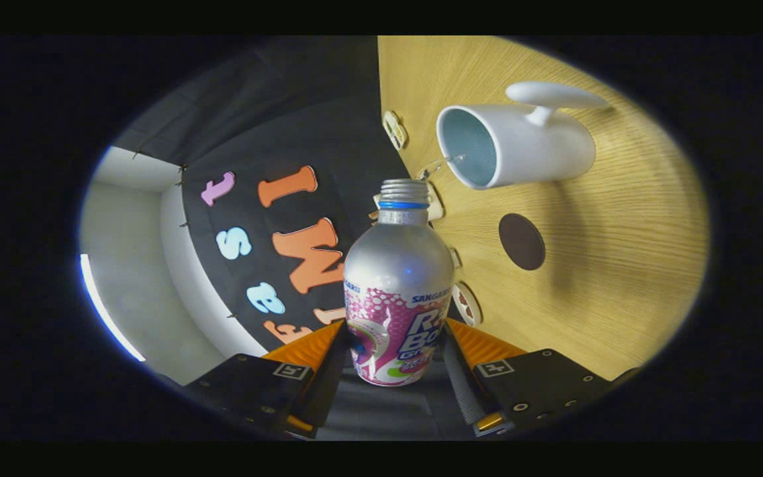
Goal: Take the bottle from table, then pour the juice into the cup, finally place the bottle on the coaster
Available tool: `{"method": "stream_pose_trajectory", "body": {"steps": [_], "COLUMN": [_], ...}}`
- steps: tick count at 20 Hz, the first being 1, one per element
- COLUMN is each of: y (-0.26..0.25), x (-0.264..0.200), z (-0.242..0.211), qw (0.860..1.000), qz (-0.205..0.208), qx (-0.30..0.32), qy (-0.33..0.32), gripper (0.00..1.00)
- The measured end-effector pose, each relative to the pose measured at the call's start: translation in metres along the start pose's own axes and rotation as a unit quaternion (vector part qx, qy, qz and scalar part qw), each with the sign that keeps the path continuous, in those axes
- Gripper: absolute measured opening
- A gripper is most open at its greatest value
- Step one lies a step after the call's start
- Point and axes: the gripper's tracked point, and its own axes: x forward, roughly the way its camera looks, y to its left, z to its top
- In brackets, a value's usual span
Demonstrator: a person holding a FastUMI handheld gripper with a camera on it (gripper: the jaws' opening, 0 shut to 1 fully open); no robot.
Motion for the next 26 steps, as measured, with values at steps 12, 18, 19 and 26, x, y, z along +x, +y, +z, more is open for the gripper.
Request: {"method": "stream_pose_trajectory", "body": {"steps": [12,18,19,26], "y": [0.007,0.007,0.008,0.013], "x": [0.008,0.006,0.005,0.005], "z": [0.000,0.006,0.007,0.015], "qw": [1.000,0.999,0.999,0.998], "qz": [0.010,0.013,0.014,0.023], "qx": [0.028,0.037,0.038,0.055], "qy": [-0.006,-0.013,-0.013,-0.019], "gripper": [0.76,0.75,0.76,0.76]}}
